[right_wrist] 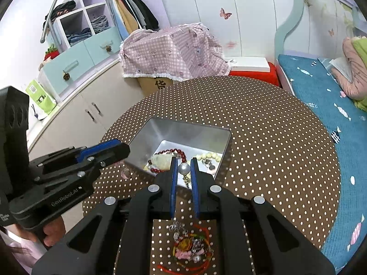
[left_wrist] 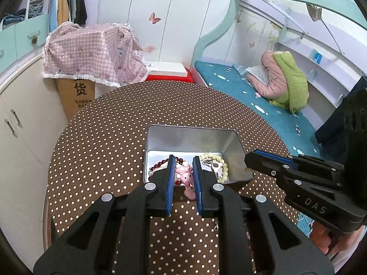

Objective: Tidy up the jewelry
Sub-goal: 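Carry both charms over the grey box and open both tools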

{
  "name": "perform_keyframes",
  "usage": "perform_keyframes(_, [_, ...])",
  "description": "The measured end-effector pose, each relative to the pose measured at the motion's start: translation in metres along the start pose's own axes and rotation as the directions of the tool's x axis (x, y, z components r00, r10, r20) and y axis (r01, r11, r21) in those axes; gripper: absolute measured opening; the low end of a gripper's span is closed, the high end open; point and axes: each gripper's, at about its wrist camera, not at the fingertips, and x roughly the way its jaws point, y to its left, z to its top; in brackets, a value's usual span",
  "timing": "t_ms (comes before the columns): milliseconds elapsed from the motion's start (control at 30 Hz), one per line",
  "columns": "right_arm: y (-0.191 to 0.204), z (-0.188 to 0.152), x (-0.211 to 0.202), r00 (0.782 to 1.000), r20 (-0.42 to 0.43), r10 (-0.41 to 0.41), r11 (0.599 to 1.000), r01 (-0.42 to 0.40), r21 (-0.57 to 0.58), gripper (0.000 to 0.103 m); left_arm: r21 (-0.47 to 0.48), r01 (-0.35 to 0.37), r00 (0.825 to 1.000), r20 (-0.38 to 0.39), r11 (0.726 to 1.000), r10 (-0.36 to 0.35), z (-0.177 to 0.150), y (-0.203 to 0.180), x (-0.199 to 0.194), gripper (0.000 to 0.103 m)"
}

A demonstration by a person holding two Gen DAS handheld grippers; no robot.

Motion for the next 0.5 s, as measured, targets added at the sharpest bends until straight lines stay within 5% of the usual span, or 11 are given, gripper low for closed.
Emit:
perform_keyframes(300, [-0.002, 0.011, 0.008, 1.0, 0.009, 0.015, 1.0, -0.015, 0.011, 0.014, 0.014, -0.026, 1.0, -0.002, 1.0, 0.026, 0.01, 0.005, 0.016, 0.021])
perform_keyframes(400, [-0.006, 0.011, 0.008, 1.0, 0.009, -0.001, 1.0, 0.001, 0.028, 0.033, 0.009, -0.016, 1.0, -0.009, 1.0, 0.016, 0.01, 0.011, 0.018, 0.033])
perform_keyframes(500, [-0.01, 0.011, 0.006, 1.0, 0.012, -0.014, 0.999, 0.014, 0.039, 0.033, 0.01, -0.018, 1.0, -0.009, 1.0, 0.018, 0.009, 0.015, 0.018, 0.033])
